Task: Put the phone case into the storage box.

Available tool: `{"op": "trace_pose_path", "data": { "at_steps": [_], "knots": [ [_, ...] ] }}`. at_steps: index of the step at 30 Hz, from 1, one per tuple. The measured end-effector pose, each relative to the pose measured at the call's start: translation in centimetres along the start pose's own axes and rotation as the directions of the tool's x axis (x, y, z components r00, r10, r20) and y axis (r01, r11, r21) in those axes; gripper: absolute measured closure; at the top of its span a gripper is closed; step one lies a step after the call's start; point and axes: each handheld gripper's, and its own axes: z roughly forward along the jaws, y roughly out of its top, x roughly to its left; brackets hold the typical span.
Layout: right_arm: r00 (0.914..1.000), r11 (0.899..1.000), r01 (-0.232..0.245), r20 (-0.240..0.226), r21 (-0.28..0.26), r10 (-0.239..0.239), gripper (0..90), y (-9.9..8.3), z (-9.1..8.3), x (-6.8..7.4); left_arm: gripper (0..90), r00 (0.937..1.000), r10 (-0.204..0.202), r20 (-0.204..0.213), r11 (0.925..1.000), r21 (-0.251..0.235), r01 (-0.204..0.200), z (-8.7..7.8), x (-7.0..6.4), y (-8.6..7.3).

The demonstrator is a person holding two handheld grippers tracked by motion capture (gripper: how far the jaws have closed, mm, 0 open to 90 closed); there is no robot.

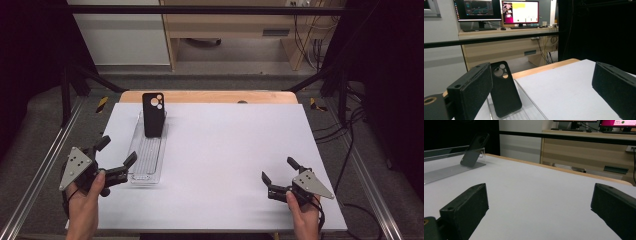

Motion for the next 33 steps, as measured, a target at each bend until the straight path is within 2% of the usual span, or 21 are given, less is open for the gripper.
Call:
{"op": "trace_pose_path", "data": {
  "at_steps": [10, 17, 23, 33],
  "knots": [
    [1.0, 1.0, 0.002, -0.001, 0.004, -0.002, 1.6, 0.0, 0.1, 0.1, 2.0, 0.9996, 0.026, -0.009, 0.9997, -0.003, -0.026, -0.6, 0.4, -0.5],
    [1.0, 1.0, 0.003, -0.001, 0.005, -0.003, 1.6, -0.1, 0.1, 0.1, 2.0, 0.9997, 0.022, -0.009, 0.9998, 0.001, -0.022, -0.6, 0.7, -1.1],
    [1.0, 1.0, 0.004, -0.002, 0.006, -0.004, 1.6, -0.1, 0.1, 0.1, 2.0, 0.9999, 0.013, 0.0, 0.9999, 0.002, -0.013, -0.6, 0.8, -1.8],
    [1.0, 1.0, 0.005, -0.002, 0.007, -0.005, 1.6, -0.1, 0.1, 0.1, 2.0, 0.9989, 0.043, 0.02, 0.999, 0.01, -0.043, -0.6, 0.4, -2.5]
  ]
}}
